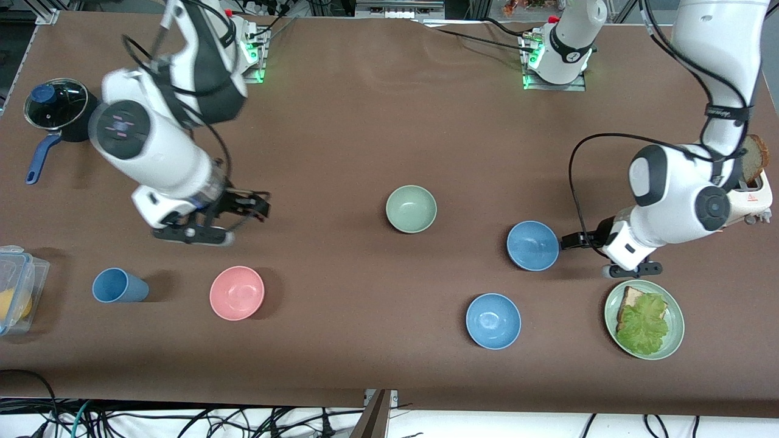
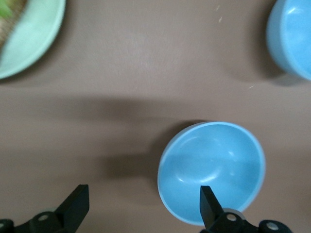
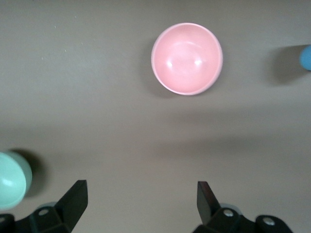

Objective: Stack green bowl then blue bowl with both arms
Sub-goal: 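Grasp the blue bowl rim with the left gripper while the right gripper retracts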

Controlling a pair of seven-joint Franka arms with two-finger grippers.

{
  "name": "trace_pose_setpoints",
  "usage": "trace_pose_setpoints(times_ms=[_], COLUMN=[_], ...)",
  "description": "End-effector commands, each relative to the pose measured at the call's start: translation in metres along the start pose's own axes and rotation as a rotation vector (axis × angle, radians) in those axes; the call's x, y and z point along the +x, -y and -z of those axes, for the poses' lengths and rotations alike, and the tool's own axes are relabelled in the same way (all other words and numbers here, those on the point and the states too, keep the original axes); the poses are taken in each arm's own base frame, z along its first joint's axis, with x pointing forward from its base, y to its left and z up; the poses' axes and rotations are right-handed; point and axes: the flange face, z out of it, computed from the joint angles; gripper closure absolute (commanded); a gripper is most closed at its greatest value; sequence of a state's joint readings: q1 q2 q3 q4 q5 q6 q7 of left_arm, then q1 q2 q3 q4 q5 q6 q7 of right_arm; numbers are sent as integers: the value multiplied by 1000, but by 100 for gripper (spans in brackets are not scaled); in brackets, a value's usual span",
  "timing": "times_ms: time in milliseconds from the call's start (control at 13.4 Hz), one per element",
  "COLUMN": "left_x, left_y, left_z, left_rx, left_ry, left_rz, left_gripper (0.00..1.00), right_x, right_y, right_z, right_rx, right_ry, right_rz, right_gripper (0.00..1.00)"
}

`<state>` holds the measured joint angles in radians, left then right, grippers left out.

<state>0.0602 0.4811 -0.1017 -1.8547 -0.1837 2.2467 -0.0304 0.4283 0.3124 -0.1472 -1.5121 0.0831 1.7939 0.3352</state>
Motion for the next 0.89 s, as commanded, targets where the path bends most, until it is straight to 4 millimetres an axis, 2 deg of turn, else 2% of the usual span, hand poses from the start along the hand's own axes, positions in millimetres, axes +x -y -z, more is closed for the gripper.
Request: trace_pose_setpoints(times_ms=[0, 75, 224, 298, 373, 447, 522, 596, 820], left_x=[6, 9, 7, 3, 0, -3, -3, -3, -1], left_y=[7, 10, 12, 10, 8, 8, 8, 6, 0], left_z=[-32, -45, -66, -69, -71, -71, -69, -66, -53], left_rx=[-78, -94, -91, -93, -96, -100, -101, -102, -114], left_ry=[-19, -39, -14, 8, 44, 77, 85, 83, 126], left_rz=[36, 62, 44, 37, 36, 31, 32, 31, 14], left_gripper=[1, 5, 20, 42, 81, 100, 100, 100, 100], right_x=[-20, -25, -28, -25, -21, -21, -21, -25, -32], right_y=[-57, -67, -90, -104, -130, -140, -152, -155, -156], right_z=[40, 50, 62, 63, 65, 68, 71, 77, 83], right_rx=[42, 44, 31, 32, 39, 51, 62, 53, 20], right_ry=[42, 52, 62, 63, 67, 68, 65, 55, 49], right_rz=[60, 57, 40, 72, 85, 107, 101, 106, 113], right_gripper=[1, 1, 1, 1, 1, 1, 1, 1, 1])
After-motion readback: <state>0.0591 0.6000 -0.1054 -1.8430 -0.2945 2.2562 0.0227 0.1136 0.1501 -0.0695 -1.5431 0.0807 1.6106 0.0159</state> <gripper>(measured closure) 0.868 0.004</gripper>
